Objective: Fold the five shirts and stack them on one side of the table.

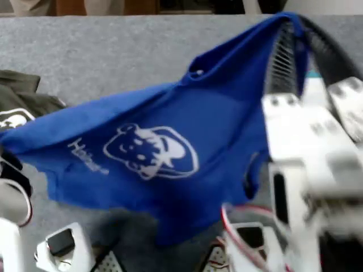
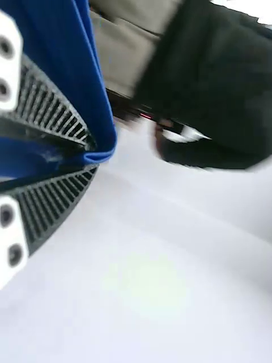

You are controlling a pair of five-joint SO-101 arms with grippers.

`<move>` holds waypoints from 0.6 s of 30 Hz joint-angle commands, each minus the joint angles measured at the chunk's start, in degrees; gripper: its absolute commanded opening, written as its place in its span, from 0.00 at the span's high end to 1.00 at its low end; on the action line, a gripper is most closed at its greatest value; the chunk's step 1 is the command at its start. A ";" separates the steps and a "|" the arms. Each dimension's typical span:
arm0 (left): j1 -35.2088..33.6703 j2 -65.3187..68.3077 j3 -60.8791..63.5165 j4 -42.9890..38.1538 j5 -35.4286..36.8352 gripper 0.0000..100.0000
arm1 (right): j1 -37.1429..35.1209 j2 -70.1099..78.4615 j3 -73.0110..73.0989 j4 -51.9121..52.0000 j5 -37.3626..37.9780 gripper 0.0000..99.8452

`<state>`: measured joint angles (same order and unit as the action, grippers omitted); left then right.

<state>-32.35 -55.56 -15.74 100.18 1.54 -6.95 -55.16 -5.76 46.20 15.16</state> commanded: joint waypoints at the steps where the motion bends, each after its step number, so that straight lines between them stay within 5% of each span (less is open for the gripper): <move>1: -0.53 -0.22 -7.12 0.18 -0.62 0.98 | 0.92 -0.04 -10.77 0.18 -0.35 1.00; 18: -0.70 -1.01 -24.79 0.53 -0.88 0.98 | 0.75 0.04 -24.40 0.00 10.02 1.00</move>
<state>-32.35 -56.62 -39.74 100.18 1.10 -6.86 -55.60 -29.67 46.29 23.96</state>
